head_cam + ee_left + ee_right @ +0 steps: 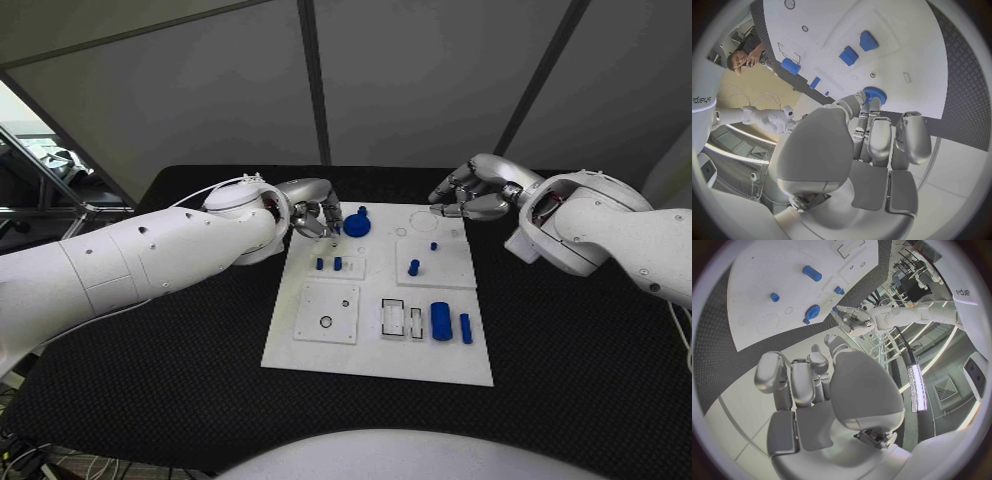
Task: Assemble the parts on the task board
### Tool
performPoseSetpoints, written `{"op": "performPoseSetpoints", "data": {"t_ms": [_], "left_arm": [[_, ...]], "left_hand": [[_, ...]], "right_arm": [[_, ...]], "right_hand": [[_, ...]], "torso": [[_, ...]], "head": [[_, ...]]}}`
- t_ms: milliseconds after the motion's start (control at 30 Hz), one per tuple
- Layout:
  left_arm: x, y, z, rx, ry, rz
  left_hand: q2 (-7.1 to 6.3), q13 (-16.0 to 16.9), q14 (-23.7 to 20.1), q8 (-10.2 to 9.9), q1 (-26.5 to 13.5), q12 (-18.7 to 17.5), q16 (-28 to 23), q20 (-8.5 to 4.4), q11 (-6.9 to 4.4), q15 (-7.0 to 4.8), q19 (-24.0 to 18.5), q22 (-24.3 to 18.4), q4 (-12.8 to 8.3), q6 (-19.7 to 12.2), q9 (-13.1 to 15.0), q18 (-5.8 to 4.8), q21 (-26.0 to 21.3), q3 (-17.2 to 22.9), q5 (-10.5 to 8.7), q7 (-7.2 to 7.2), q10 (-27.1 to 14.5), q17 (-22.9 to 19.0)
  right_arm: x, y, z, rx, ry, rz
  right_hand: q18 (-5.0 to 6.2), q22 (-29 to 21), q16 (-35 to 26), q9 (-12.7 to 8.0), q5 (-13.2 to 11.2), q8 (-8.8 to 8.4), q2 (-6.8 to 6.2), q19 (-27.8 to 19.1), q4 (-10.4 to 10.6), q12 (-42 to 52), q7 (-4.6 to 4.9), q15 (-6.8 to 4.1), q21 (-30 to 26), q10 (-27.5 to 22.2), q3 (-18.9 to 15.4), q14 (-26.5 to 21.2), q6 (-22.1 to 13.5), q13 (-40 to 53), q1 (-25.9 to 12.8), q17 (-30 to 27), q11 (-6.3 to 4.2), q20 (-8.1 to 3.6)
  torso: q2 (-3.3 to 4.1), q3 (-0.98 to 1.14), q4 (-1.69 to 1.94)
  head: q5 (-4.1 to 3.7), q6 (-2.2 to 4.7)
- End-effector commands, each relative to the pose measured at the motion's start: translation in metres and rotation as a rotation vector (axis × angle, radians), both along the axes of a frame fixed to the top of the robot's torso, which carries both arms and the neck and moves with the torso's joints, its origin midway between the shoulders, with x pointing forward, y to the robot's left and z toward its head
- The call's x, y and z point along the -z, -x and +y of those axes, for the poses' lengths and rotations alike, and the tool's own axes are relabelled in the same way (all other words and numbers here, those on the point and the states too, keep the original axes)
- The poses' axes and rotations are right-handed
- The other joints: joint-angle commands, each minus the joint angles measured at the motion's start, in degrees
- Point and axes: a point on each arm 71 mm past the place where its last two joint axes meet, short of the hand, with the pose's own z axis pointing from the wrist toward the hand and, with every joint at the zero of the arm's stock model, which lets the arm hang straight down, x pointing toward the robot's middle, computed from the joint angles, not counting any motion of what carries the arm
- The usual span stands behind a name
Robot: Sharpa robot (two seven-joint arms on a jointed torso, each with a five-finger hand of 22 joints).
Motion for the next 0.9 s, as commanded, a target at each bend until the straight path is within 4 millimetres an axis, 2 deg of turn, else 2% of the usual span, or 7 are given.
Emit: {"op": "performPoseSetpoints", "data": {"t_ms": [33,433,900], "left_arm": [[0.007,0.001,0.002,-0.009,-0.01,0.04],[0.017,0.002,0.002,-0.014,-0.018,0.065],[0.02,0.003,0.002,-0.015,-0.036,0.091]], "left_hand": [[-0.02,-0.1,0.5,-0.3,-0.7,-0.3,0.4,0.02,-0.03,-0.16,0.5,5.8,0.0,0.6,0.1,-1.03,0.4,0.4,0.0,-0.01,0.5,0.0],[-0.02,-0.1,0.5,-0.3,-0.7,-0.3,0.4,0.02,-0.03,-0.16,0.5,5.8,0.0,0.6,0.1,-1.03,0.4,0.4,0.0,-0.02,0.5,0.0],[-0.08,-0.1,0.5,-0.5,-0.9,-0.5,0.4,0.01,-0.07,-0.18,0.5,5.9,0.0,0.7,0.0,-1.04,0.4,0.5,-0.01,-0.06,0.7,-0.2]], "right_arm": [[-0.002,0.0,0.001,-0.01,-0.002,-0.008],[-0.002,0.0,0.0,-0.009,-0.002,-0.008],[-0.002,0.0,0.0,-0.009,-0.002,-0.007]], "right_hand": [[0.98,0.1,-0.3,-0.1,0.2,0.36,-0.43,0.4,0.3,0.1,-0.16,-0.32,-0.1,-0.1,0.0,1.9,-0.4,0.1,0.1,0.1,-0.16,0.05],[0.98,0.1,-0.3,-0.1,0.2,0.36,-0.43,0.4,0.3,0.1,-0.16,-0.32,-0.1,-0.1,0.0,1.9,-0.4,0.1,0.1,0.1,-0.16,0.05],[0.98,0.1,-0.3,-0.1,0.2,0.36,-0.43,0.4,0.3,0.1,-0.16,-0.32,-0.1,-0.1,0.0,1.9,-0.4,0.1,0.1,0.1,-0.16,0.05]], "torso": [[0.03,0.03,-0.12],[0.09,0.09,-0.12],[0.05,0.0,-0.1]], "head": [[0.0,-0.04],[-0.01,-0.1],[-0.02,-0.29]]}}
